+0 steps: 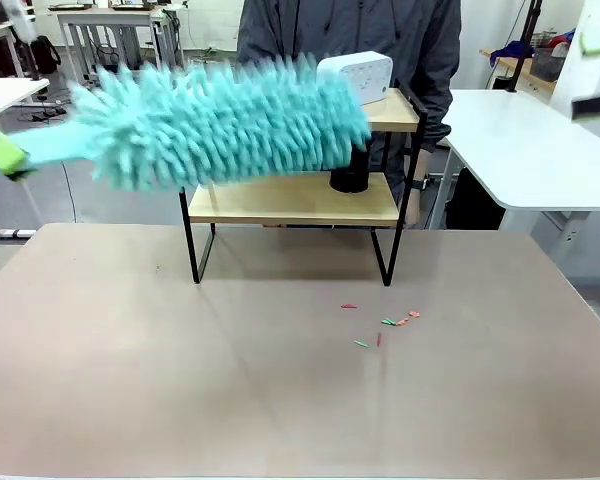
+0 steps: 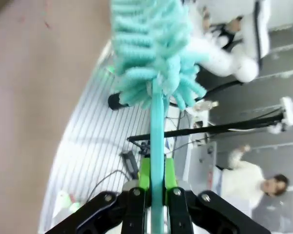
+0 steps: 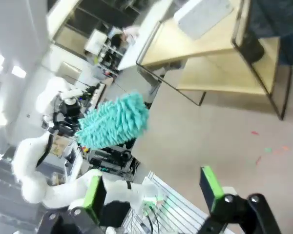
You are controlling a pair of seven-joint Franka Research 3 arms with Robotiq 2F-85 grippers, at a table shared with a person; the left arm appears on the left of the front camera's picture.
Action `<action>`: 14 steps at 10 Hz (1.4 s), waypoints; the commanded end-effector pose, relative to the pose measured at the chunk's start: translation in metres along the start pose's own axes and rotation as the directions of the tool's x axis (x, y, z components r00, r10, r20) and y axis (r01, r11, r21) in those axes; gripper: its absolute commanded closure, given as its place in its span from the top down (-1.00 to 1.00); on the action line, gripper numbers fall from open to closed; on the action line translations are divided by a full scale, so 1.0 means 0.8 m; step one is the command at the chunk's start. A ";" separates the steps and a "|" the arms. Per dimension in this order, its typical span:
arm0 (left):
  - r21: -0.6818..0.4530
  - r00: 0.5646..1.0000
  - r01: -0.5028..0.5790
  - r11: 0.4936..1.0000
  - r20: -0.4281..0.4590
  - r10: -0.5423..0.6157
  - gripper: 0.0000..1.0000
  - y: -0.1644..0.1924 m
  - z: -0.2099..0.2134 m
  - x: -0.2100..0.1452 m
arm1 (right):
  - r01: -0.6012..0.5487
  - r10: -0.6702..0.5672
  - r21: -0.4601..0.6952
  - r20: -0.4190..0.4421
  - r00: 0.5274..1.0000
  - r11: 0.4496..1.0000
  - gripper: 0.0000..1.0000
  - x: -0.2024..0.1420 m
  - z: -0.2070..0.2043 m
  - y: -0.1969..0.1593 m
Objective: Clean the shelf.
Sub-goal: Hand the Duster back to the human.
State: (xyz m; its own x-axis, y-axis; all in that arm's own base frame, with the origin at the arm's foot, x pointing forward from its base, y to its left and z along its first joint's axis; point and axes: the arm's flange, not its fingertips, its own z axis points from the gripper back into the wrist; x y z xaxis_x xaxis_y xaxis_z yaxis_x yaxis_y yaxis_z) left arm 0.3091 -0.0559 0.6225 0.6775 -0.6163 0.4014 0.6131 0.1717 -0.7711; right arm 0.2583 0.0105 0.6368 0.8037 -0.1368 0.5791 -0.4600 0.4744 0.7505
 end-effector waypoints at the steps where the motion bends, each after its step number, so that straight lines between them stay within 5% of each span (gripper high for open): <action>1: 0.023 0.981 0.054 0.998 0.183 -0.058 -0.75 -0.039 0.044 -0.020 | -0.019 0.018 0.003 0.037 0.999 1.000 1.00 0.040 0.024 0.014; 2: 0.023 0.981 0.054 0.998 0.183 -0.058 -0.75 -0.039 0.044 -0.020 | 0.000 0.000 0.000 0.000 1.000 1.000 1.00 0.000 0.000 0.000; 4: -0.030 0.995 0.039 0.999 -0.095 -0.041 -0.75 -0.005 -0.009 0.018 | -0.017 0.029 0.058 -0.204 0.979 0.998 1.00 0.048 -0.059 0.002; 6: -0.056 0.969 0.044 0.997 -0.242 -0.056 -0.75 -0.003 -0.045 0.048 | -0.017 0.067 0.141 -0.361 0.930 0.990 1.00 0.082 -0.125 0.015; 9: -0.130 0.922 0.068 0.989 -0.372 -0.112 -0.75 0.002 -0.093 0.092 | 0.068 0.134 0.281 -0.638 0.759 0.957 1.00 0.064 -0.224 0.028; 11: -0.149 0.919 0.081 0.986 -0.372 -0.131 -0.75 0.002 -0.098 0.108 | 0.106 0.220 0.347 -0.771 0.598 0.932 1.00 0.039 -0.248 0.035; 14: -0.199 0.928 0.073 0.977 -0.345 -0.140 -0.75 0.010 -0.097 0.119 | 0.089 0.314 0.395 -0.830 0.461 0.914 1.00 0.005 -0.252 0.036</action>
State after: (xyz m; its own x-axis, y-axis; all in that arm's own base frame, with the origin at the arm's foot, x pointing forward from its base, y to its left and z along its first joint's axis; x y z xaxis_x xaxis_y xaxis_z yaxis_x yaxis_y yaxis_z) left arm 0.3424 -0.1781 0.6124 0.4081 -0.8706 0.2748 0.5772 0.0129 -0.8165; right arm 0.3205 0.2040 0.5949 0.5968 0.7738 0.2122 -0.4515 0.1053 0.8860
